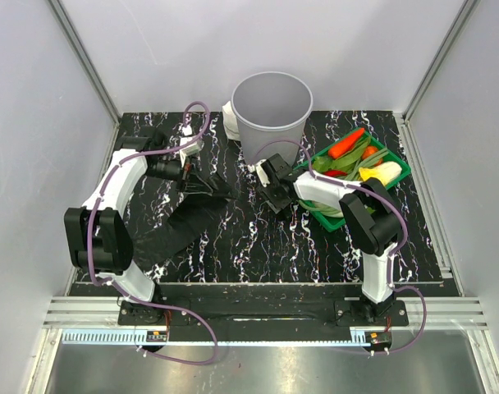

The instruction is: Put the trash bags into the trash bin

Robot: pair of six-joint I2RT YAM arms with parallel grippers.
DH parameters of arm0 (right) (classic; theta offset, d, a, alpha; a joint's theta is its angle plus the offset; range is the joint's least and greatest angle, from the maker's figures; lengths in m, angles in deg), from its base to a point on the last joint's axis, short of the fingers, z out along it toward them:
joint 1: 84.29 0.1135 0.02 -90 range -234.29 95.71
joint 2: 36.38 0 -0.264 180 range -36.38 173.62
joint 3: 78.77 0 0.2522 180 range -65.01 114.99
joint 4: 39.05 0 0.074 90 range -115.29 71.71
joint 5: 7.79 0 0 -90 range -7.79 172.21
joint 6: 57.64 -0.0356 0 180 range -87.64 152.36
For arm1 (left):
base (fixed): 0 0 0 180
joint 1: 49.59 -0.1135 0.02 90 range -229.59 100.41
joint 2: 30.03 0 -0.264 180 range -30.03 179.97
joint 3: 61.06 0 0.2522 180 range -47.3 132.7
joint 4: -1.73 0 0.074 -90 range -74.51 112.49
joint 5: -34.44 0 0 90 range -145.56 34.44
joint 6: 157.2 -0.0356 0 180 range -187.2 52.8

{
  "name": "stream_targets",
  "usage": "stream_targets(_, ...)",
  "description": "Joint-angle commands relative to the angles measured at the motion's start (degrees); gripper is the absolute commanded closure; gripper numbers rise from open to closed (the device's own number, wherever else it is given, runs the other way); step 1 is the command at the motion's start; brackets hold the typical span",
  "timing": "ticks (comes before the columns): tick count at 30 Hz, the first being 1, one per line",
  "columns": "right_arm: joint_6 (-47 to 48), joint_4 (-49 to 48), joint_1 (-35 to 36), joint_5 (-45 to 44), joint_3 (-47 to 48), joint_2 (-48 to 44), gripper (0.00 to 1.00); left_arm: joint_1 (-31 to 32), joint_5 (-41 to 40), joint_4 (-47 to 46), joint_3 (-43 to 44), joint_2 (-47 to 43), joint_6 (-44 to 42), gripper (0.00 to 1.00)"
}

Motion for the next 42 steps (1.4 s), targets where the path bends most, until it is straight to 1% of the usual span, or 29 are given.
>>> stream_targets(1, 0.29, -1.22, -0.27, -0.43, -0.31, -0.33, 0.55, -1.44, 3.96, 0.39, 1.76, -0.81, -2.26, 1.00)
stream_targets(4, 0.29, -0.08, -0.27, 0.89, 0.65, -1.30, 0.71, -2.14, 3.96, -1.36, 1.58, -1.43, -0.16, 1.00)
stream_targets(6, 0.20, 0.97, -0.19, 1.94, 1.53, -2.35, 0.80, -2.41, 4.05, -2.33, 1.49, -1.95, 0.55, 1.00)
stream_targets(10, 0.81, 2.90, -0.19, 3.88, 4.95, -3.85, 0.87, -2.50, 3.78, -1.81, 0.53, -3.27, -1.20, 1.00)
stream_targets(11, 0.99, 3.26, -0.19, 5.88, 6.27, -3.68, 0.88, -2.50, 3.61, -1.11, 0.00, -3.71, -2.60, 1.00)
stream_targets(13, 1.34, 4.23, -0.01, 7.12, 9.69, -2.80, 0.91, -2.50, 3.35, 1.69, -0.44, -4.33, -6.28, 1.00)
stream_targets(15, 1.78, 5.36, 0.34, 7.39, 13.82, -0.79, 0.92, -2.50, 3.08, 4.94, -0.70, -4.68, -10.15, 1.00)
stream_targets(17, 2.13, 6.51, 1.04, 7.57, 18.04, 1.58, 0.93, -2.50, 3.08, 6.62, -1.49, -5.20, -12.10, 1.00)
stream_targets(21, 1.70, 7.74, 1.39, 7.92, 24.02, 5.02, 0.94, -2.50, 2.56, 6.98, -3.08, -6.52, -12.63, 1.00)
stream_targets(24, 0.82, 8.45, 1.31, 8.54, 23.95, 3.89, 0.95, -2.50, 1.85, 6.81, -3.43, -7.75, -12.19, 1.00)
stream_targets(26, 0.81, 9.15, 1.40, 8.19, 21.85, 1.34, 0.96, -2.50, 1.15, 5.58, -3.52, -8.28, -10.62, 1.00)
stream_targets(28, 1.34, 9.59, 1.40, 7.57, 17.29, -2.78, 0.96, -2.50, 0.10, 2.69, -3.87, -8.81, -8.42, 1.00)
stream_targets(32, 2.74, 11.08, 1.31, 5.47, 9.11, -13.93, 0.97, -2.50, -0.96, 0.83, -3.96, -8.73, -6.13, 1.00)
stream_targets(33, 3.18, 11.87, 1.31, 4.76, 7.35, -17.79, 0.97, -2.50, -1.14, 0.91, -3.87, -8.38, -5.95, 1.00)
stream_targets(36, 4.15, 14.85, 0.26, 4.32, 2.87, -25.10, 0.97, -2.50, -2.54, 0.13, -3.96, -8.28, -4.90, 1.00)
stream_targets(37, 4.50, 16.26, -0.36, 4.41, 1.29, -28.95, 0.97, -2.50, -2.98, -0.14, -4.13, -8.37, -4.55, 1.00)
stream_targets(38, 5.29, 17.14, -0.97, 4.32, -0.30, -30.73, 0.97, -2.50, -3.24, -0.49, -4.48, -8.55, -4.02, 1.00)
stream_targets(40, 6.43, 18.55, -2.38, 2.13, -3.90, -37.74, 0.97, -2.50, -4.03, -1.63, -4.66, -8.81, -2.88, 1.00)
stream_targets(42, 7.23, 19.34, -5.88, 2.03, -7.59, -43.11, 0.97, -2.50, -4.47, -2.86, -4.75, -8.90, -1.39, 1.00)
